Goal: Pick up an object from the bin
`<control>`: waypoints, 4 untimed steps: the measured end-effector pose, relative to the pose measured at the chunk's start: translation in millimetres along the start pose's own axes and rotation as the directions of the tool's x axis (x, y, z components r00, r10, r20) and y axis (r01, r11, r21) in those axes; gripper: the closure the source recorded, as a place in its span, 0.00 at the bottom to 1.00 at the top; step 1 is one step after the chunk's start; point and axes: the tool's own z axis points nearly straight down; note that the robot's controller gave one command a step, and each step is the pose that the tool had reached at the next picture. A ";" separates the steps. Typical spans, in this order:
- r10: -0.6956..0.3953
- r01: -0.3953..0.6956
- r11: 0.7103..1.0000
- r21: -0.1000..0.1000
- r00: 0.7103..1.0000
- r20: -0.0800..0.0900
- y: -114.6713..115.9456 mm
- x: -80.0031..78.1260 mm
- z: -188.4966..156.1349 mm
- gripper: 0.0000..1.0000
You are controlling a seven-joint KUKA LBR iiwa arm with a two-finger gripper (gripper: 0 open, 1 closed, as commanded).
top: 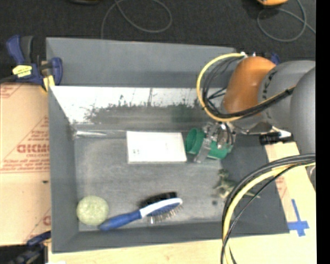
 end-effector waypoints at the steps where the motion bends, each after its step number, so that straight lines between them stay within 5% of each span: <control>1: 0.000 0.000 1.000 0.000 1.000 0.000 -0.1 0.0 0.0 1.00; 4: -0.001 0.001 1.000 0.001 1.000 -0.007 -1.1 1.8 -31.2 1.00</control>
Offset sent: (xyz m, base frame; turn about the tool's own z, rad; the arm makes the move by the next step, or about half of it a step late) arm 0.0000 0.0001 0.0351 0.0000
